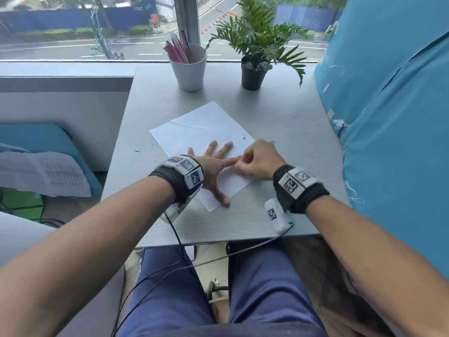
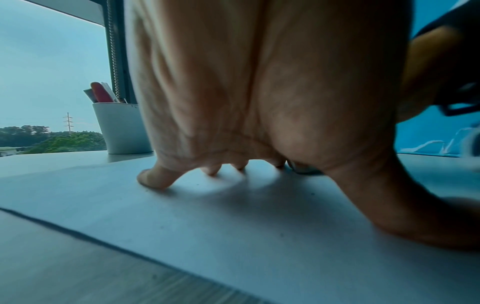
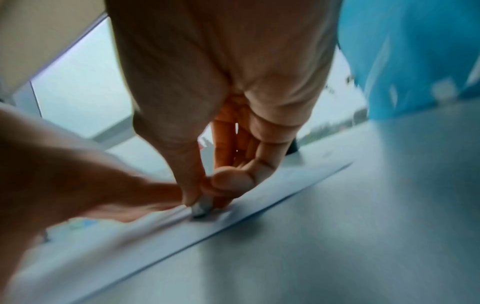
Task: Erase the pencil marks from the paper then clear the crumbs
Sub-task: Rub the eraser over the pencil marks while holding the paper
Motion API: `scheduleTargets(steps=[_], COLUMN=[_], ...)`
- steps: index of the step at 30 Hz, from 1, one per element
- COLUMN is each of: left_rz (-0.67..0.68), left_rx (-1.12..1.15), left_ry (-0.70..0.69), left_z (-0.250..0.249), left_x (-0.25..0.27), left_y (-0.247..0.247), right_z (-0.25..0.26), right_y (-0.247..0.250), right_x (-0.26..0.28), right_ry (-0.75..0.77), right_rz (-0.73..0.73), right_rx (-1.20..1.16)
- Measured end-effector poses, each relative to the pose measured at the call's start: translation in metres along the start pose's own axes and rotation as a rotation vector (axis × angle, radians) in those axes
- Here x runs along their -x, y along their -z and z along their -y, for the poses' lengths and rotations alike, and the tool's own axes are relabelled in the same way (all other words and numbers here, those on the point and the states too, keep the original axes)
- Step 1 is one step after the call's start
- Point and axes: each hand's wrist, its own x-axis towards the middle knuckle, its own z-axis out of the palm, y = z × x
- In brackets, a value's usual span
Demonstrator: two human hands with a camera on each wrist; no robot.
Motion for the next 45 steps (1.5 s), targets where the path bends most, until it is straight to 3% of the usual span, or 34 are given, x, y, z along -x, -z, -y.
scheduleTargets(steps=[3, 6, 8, 11, 13, 16, 21, 25, 31, 35, 40, 43, 45], left_rz=[0.009, 0.007, -0.001, -0.005, -0.002, 0.001, -0.028, -0.036, -0.272, -0.148, -0.001, 0.028, 0.035], left_rx=[-0.012, -0.037, -0.010, 0.014, -0.008, -0.029, 0.025, 0.036, 0.149, 0.130, 0.007, -0.034, -0.060], left_ry=[0.016, 0.032, 0.014, 0.007, 0.011, 0.019, -0.024, -0.015, -0.076, -0.040, 0.018, 0.050, 0.061], left_z=[-0.001, -0.006, -0.004, 0.001, -0.001, -0.004, 0.002, 0.002, -0.013, -0.007, -0.011, -0.015, -0.017], left_x=[-0.001, -0.001, 0.000, 0.002, 0.000, -0.001, 0.007, 0.015, 0.009, 0.004, 0.002, 0.002, 0.001], left_y=[-0.002, 0.000, 0.001, -0.001, -0.002, -0.001, -0.006, -0.007, 0.000, 0.000, 0.010, 0.014, 0.015], right_z=[0.002, 0.023, 0.012, -0.009, -0.002, 0.021, -0.020, -0.021, -0.017, -0.008, -0.001, -0.022, -0.016], right_y=[-0.004, -0.036, -0.018, 0.015, 0.003, -0.026, 0.018, 0.013, 0.011, 0.003, -0.004, 0.022, 0.019], right_x=[-0.002, 0.024, 0.013, -0.007, 0.000, 0.026, 0.003, 0.009, 0.011, 0.019, 0.033, 0.017, 0.018], right_ry=[0.001, 0.157, 0.077, -0.086, -0.030, 0.137, -0.056, -0.030, -0.023, -0.034, 0.059, -0.053, -0.022], right_rz=[-0.043, 0.115, 0.106, -0.066, -0.064, 0.115, -0.043, -0.017, -0.012, -0.070, 0.075, -0.051, -0.055], right_rx=[0.022, 0.066, 0.048, 0.028, 0.048, 0.098, 0.116, 0.077, 0.016, 0.001, 0.063, 0.069, 0.055])
